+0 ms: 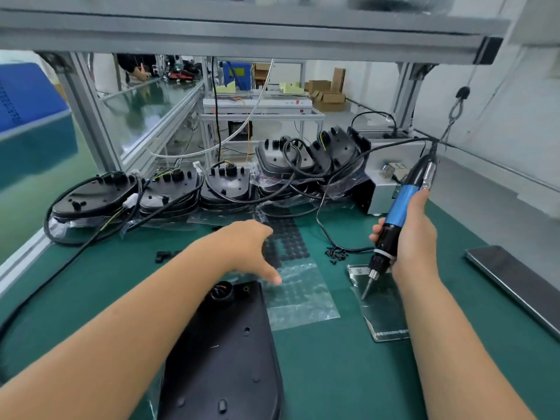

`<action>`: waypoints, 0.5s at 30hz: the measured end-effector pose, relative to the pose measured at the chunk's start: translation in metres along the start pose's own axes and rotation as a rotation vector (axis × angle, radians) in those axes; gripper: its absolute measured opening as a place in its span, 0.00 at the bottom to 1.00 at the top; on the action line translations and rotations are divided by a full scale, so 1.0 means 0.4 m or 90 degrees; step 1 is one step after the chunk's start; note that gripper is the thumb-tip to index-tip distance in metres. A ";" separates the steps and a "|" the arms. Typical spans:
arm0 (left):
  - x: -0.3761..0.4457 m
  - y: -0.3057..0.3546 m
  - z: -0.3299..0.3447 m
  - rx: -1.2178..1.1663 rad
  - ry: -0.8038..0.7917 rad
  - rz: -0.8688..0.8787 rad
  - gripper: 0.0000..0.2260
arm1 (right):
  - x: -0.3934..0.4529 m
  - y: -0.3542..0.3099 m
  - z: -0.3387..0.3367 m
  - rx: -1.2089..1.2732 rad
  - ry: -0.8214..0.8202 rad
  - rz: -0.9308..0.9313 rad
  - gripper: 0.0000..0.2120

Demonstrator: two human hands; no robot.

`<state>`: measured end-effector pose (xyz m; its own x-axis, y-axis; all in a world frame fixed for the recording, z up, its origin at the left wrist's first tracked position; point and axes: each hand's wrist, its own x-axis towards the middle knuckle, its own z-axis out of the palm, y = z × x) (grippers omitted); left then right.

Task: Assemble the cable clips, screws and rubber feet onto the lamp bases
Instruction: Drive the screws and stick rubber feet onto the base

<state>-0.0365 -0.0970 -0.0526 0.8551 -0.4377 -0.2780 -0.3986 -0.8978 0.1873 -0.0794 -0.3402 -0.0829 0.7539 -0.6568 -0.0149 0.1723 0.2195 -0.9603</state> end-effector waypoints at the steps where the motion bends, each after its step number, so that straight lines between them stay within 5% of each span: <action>1: 0.018 0.001 0.005 0.015 -0.021 -0.012 0.48 | 0.000 0.002 -0.001 -0.016 0.007 0.002 0.27; 5: 0.050 -0.020 0.018 -0.019 -0.035 -0.017 0.47 | 0.006 0.008 -0.007 -0.218 0.089 -0.045 0.25; 12: 0.071 -0.038 0.036 -0.090 0.085 0.010 0.29 | -0.010 0.011 0.006 -0.543 0.269 -0.213 0.21; 15: 0.078 -0.036 0.040 -0.118 0.122 0.003 0.24 | -0.047 0.008 0.032 -0.501 0.183 -0.415 0.17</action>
<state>-0.0094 -0.0987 -0.0792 0.9076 -0.4087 -0.0964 -0.3503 -0.8634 0.3631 -0.0849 -0.3178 -0.0820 0.4676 -0.6482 0.6010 -0.0472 -0.6972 -0.7153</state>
